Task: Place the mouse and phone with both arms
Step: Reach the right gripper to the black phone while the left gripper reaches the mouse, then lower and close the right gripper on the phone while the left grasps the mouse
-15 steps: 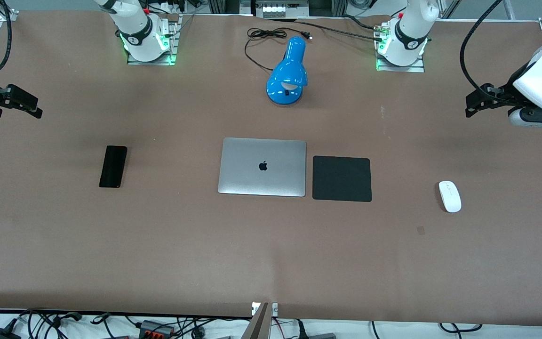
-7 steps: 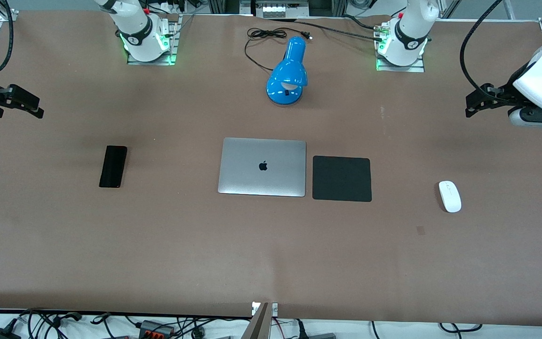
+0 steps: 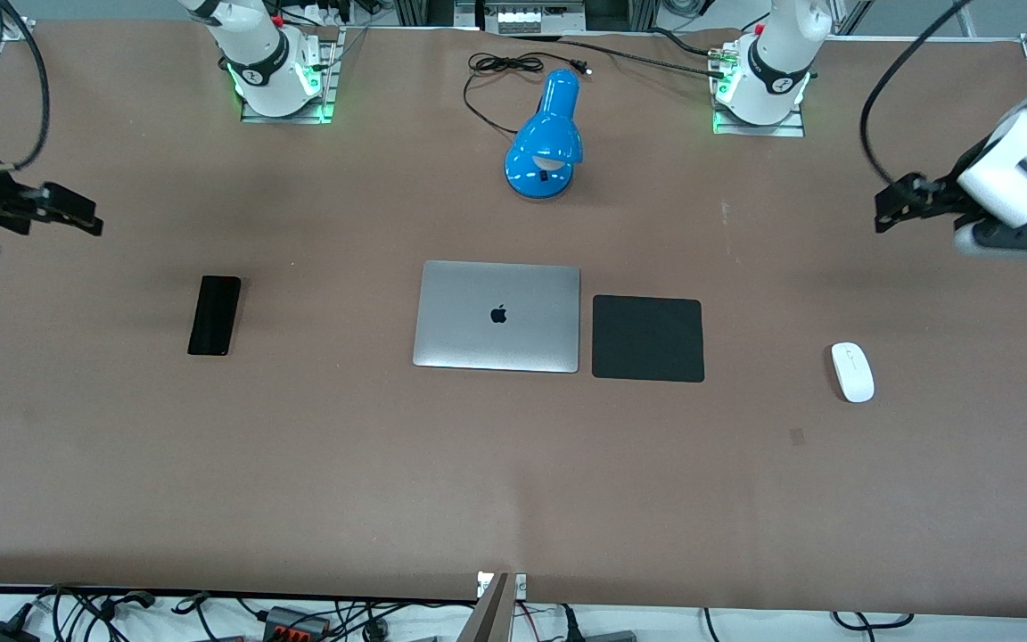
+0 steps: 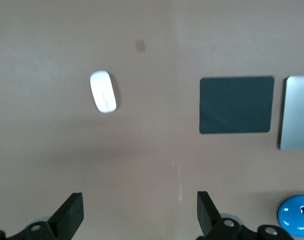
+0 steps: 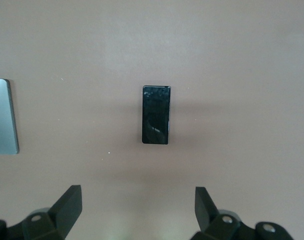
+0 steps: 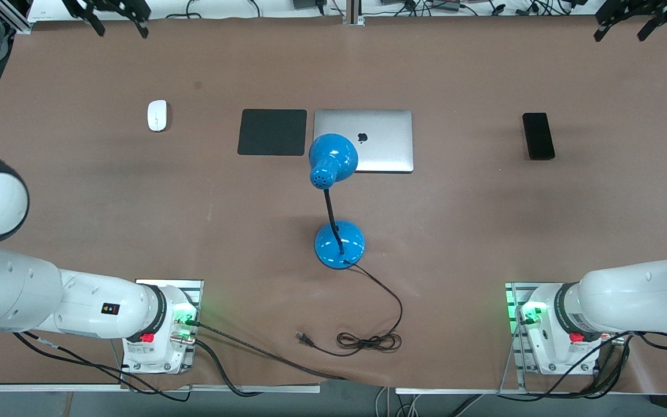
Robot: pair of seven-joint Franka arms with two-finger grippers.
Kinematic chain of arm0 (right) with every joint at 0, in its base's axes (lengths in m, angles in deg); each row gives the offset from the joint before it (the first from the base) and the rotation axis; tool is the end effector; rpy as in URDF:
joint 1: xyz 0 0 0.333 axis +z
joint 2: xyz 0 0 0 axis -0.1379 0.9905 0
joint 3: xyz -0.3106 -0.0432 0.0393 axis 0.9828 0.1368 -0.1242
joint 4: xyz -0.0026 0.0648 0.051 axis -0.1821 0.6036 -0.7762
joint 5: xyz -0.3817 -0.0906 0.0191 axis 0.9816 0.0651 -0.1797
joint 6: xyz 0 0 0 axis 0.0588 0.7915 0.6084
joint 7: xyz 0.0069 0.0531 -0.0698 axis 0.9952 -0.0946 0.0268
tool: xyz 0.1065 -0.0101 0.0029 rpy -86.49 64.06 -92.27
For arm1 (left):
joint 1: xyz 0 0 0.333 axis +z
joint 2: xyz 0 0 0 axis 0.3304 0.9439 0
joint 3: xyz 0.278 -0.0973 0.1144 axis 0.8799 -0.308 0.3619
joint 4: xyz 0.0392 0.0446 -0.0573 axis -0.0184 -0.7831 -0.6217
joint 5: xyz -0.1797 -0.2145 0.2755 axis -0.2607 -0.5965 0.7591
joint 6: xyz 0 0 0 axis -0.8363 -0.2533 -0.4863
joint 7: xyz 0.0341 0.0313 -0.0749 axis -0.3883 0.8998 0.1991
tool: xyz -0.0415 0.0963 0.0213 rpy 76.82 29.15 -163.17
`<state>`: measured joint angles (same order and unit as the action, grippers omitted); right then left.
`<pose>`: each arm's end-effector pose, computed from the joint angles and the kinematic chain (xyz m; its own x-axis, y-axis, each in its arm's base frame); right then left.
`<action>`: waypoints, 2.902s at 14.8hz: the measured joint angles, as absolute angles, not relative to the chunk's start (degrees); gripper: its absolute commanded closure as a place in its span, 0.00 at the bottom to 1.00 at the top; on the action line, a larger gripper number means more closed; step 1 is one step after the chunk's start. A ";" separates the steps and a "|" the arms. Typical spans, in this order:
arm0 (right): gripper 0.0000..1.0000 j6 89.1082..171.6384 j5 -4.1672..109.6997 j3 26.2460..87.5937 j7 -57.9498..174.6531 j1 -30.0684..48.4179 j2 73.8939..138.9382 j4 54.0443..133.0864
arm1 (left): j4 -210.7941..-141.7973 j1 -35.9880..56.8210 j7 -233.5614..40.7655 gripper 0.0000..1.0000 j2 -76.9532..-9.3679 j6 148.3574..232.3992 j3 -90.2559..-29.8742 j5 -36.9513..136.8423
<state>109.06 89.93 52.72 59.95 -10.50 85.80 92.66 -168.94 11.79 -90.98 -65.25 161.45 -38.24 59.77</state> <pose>0.5648 -0.0379 0.5371 0.9930 -0.0061 -0.1176 -0.0064 -1.0000 -0.0020 0.5635 -0.0379 0.5693 0.9897 -0.0487 -0.1344 -0.0520 -0.9984 -0.0208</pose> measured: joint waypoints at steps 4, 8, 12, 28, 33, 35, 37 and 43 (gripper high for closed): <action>0.00 113.34 89.93 52.70 59.95 -10.27 91.20 92.93 | -166.34 11.94 -90.98 0.00 -59.47 160.67 -38.15 59.76; 0.00 124.57 89.94 52.63 60.05 -9.32 95.28 98.82 | -163.84 15.04 -88.47 0.00 -53.32 162.96 -37.65 59.76; 0.00 138.73 90.00 53.04 60.13 -9.49 98.35 108.97 | -163.80 19.61 -88.00 0.00 -46.98 173.02 -37.30 59.77; 0.00 145.37 90.00 53.53 60.85 -11.00 110.07 112.07 | -182.90 25.17 -88.39 0.00 -34.39 216.98 -37.39 59.77; 0.00 145.39 90.00 53.59 60.93 -11.14 111.47 112.08 | -186.21 24.90 -88.39 0.00 -34.47 220.93 -37.57 59.77; 0.00 145.50 90.00 53.79 60.94 -11.30 112.10 112.08 | -187.25 24.88 -88.39 0.14 -34.47 222.37 -37.61 59.77; 0.00 145.58 90.00 53.83 60.94 -11.43 112.45 112.08 | -188.23 24.86 -88.39 0.21 -34.47 222.94 -37.68 59.77; 0.00 145.68 90.00 53.83 60.94 -11.41 113.06 112.07 | -188.92 24.74 -88.31 0.60 -34.50 223.19 -37.77 59.77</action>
